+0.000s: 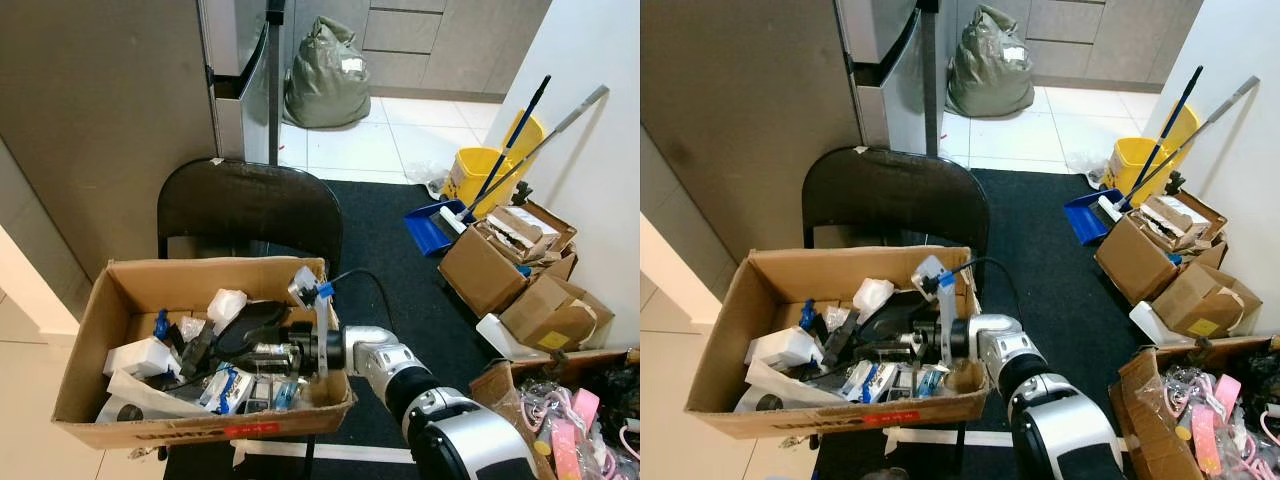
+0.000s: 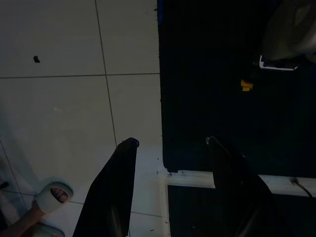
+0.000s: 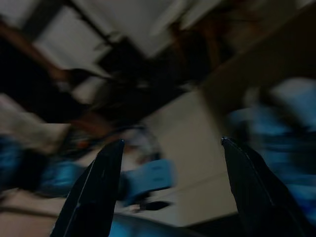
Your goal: Picking trash to rubbish bin
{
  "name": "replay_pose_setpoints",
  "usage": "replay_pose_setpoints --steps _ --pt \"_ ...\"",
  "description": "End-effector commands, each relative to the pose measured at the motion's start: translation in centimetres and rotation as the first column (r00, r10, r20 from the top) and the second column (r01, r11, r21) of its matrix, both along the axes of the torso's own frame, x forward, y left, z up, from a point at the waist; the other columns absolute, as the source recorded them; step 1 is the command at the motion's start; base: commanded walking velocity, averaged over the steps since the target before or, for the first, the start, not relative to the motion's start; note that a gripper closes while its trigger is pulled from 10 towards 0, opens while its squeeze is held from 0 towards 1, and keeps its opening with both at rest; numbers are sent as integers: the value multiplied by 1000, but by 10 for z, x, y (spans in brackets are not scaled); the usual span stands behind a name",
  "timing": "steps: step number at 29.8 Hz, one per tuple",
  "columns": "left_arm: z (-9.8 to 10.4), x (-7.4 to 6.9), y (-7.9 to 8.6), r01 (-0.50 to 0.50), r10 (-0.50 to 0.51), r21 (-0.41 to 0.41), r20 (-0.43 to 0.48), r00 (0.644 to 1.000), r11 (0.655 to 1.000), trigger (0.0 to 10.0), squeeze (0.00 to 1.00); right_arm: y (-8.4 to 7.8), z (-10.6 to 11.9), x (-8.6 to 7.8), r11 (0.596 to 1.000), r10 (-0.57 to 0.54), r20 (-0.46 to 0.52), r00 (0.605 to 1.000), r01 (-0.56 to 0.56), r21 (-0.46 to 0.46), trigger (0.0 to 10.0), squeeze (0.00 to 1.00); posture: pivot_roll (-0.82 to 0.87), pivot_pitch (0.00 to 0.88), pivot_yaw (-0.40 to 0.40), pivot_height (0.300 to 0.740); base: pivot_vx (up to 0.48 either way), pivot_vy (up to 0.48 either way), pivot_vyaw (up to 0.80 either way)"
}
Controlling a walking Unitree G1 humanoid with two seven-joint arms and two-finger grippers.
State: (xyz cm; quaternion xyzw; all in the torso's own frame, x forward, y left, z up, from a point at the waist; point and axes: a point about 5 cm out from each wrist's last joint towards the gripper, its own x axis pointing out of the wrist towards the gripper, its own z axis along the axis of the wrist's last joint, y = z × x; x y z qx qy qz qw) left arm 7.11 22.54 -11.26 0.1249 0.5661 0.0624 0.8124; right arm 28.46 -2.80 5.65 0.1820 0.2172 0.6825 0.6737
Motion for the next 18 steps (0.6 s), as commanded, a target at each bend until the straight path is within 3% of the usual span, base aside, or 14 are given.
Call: replay_pose_setpoints --steps 1,12,15,16,17,18 --pt "-3 -7 -5 5 -5 -14 -32 999 1000 10000 0 -5 -1 -3 999 29 -45 999 -27 47 10000 0 239 54 -37 740 -412 0 0" --pt "-2 -5 -5 23 -23 -11 -35 999 1000 10000 0 -18 -18 -17 996 87 -109 990 -89 -13 10000 0 230 45 -36 740 -411 0 0" --pt "-2 -5 -5 26 -26 -11 -37 999 1000 10000 0 -20 -25 -21 992 92 -106 990 -100 -74 10000 0 231 43 -35 740 -424 0 0" --pt "-2 -5 -5 27 -28 -11 -37 999 1000 10000 0 -23 -31 -24 987 91 -102 991 -103 -124 10000 0 231 43 -34 740 -424 0 0" --pt "-2 -5 -5 31 -31 -10 -38 999 999 10000 0 -30 -42 -29 968 74 -97 992 -95 -231 10000 0 234 44 -33 740 -428 0 0" --pt "-2 -5 -5 31 -31 -10 -38 999 999 10000 0 -30 -42 -29 968 74 -97 992 -95 -231 10000 0 234 44 -33 740 -428 0 0"
